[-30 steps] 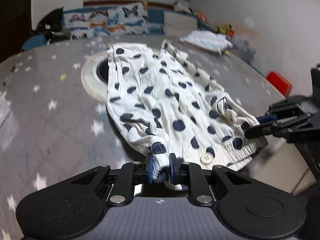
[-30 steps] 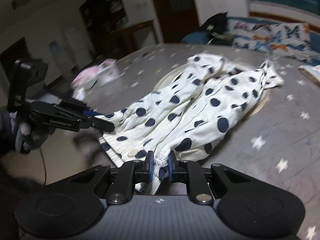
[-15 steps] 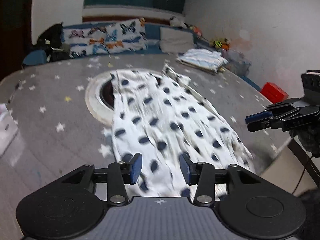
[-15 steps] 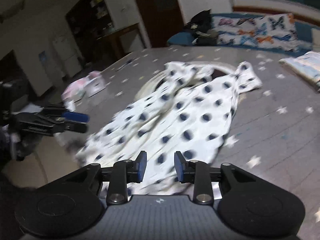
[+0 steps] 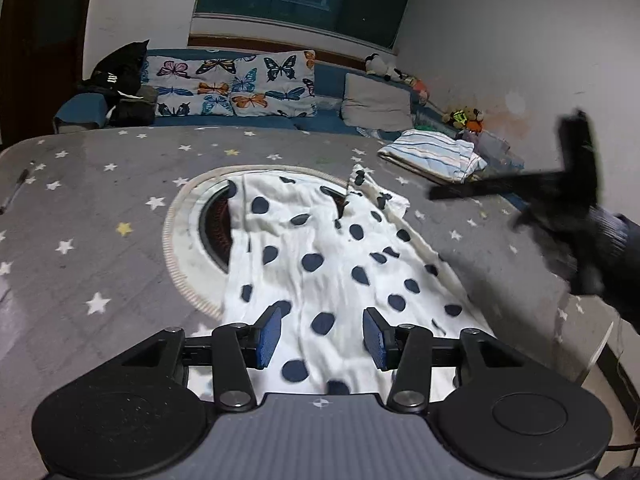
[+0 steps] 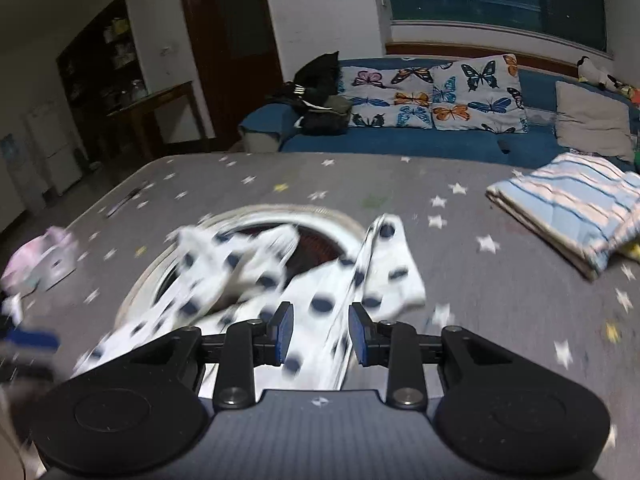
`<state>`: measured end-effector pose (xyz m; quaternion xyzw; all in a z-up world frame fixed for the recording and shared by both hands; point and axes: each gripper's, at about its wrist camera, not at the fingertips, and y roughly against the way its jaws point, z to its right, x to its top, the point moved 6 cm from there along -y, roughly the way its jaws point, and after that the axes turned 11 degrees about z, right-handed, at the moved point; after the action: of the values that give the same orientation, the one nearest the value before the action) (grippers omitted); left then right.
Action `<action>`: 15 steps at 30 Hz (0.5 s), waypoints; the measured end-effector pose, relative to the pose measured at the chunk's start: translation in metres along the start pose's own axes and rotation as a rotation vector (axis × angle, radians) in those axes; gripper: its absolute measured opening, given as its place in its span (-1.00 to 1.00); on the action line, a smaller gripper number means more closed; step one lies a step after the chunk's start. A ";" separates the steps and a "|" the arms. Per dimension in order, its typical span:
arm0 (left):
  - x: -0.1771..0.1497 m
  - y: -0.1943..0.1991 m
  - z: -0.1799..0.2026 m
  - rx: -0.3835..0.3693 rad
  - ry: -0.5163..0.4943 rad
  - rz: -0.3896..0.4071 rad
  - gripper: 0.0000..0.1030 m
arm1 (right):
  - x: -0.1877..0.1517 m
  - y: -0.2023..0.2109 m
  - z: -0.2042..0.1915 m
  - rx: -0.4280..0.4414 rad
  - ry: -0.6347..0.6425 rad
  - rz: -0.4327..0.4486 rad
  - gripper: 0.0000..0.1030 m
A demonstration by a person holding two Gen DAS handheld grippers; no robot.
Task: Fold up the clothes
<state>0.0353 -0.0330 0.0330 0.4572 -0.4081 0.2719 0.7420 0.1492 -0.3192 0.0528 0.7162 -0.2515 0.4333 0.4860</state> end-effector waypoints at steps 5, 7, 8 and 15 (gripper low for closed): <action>-0.005 -0.011 0.004 -0.029 0.034 -0.016 0.03 | 0.015 -0.059 0.013 -0.040 0.003 -0.031 -0.42; -0.009 -0.014 0.004 -0.036 0.043 -0.028 0.04 | 0.016 -0.081 0.019 -0.054 0.001 -0.057 -0.42; -0.011 -0.015 0.004 -0.040 0.048 -0.035 0.05 | 0.016 -0.093 0.022 -0.061 0.000 -0.070 -0.42; -0.022 -0.021 -0.001 -0.037 0.077 -0.073 0.06 | 0.011 -0.137 0.032 -0.087 -0.005 -0.124 -0.42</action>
<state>0.0410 -0.0416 0.0044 0.4473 -0.3672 0.2546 0.7748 0.2739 -0.2923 -0.0084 0.7098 -0.2264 0.3892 0.5418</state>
